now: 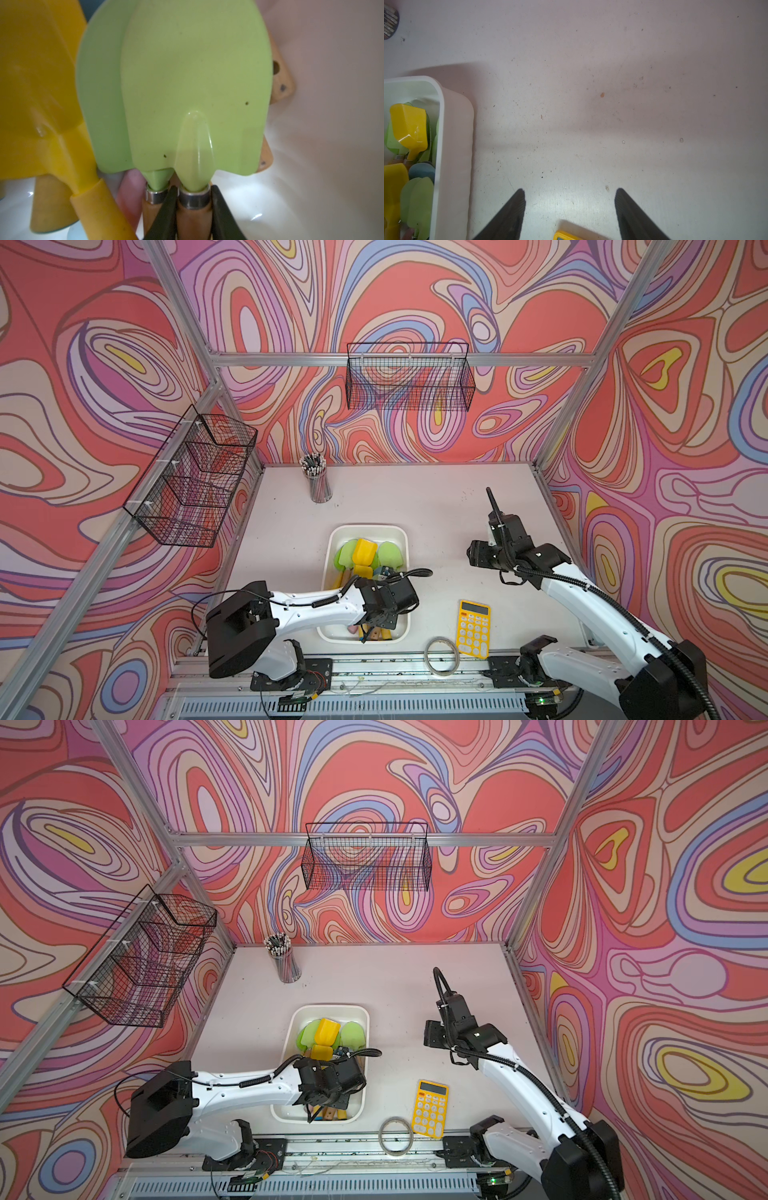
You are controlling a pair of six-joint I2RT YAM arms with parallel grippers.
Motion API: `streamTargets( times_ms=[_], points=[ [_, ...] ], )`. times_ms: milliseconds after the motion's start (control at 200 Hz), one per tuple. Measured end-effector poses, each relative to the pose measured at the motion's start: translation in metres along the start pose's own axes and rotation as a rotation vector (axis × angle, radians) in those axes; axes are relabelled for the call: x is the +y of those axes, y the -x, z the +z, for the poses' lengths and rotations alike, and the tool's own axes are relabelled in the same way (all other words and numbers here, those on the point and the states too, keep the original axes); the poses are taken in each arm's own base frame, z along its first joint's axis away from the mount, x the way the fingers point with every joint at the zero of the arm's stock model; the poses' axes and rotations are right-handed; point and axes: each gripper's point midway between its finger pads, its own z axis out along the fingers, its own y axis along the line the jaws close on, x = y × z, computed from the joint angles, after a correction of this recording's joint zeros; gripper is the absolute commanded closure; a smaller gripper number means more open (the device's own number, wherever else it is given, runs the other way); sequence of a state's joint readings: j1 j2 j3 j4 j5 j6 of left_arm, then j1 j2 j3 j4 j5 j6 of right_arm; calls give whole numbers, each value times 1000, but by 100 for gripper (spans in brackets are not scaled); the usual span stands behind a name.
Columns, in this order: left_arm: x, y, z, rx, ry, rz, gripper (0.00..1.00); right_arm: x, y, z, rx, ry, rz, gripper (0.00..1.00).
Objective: Take the shovel out of the storage box
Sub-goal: Pick up the shovel from the storage box, then place the shovel at the center of the board.
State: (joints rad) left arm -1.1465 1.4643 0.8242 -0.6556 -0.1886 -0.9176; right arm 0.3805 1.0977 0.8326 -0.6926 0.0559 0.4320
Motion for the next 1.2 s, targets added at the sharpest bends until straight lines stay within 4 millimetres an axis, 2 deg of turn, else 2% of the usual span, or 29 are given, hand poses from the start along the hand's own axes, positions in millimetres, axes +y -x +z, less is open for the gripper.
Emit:
streamTargets(
  times_ms=[165, 436, 686, 886, 961, 1047, 1202],
  points=[
    [1, 2, -4, -1, 12, 15, 100, 0, 0, 0, -1, 1, 0, 29],
    [4, 16, -23, -51, -21, 0, 100, 1, 3, -7, -24, 13, 6, 29],
    [31, 54, -34, -107, -92, -143, 100, 12, 5, -9, -27, 75, 18, 28],
    [46, 92, -39, -155, -207, -268, 100, 46, 15, -9, -35, 247, 40, 26],
    [47, 106, -41, -172, -264, -302, 100, 64, 19, -10, -33, 340, 50, 18],
    [44, 120, -46, -191, -345, -325, 100, 84, 25, -15, -48, 440, 52, 13],
    [30, 145, -62, -234, -532, -343, 100, 116, 33, -26, -90, 641, 78, 13]
  ],
)
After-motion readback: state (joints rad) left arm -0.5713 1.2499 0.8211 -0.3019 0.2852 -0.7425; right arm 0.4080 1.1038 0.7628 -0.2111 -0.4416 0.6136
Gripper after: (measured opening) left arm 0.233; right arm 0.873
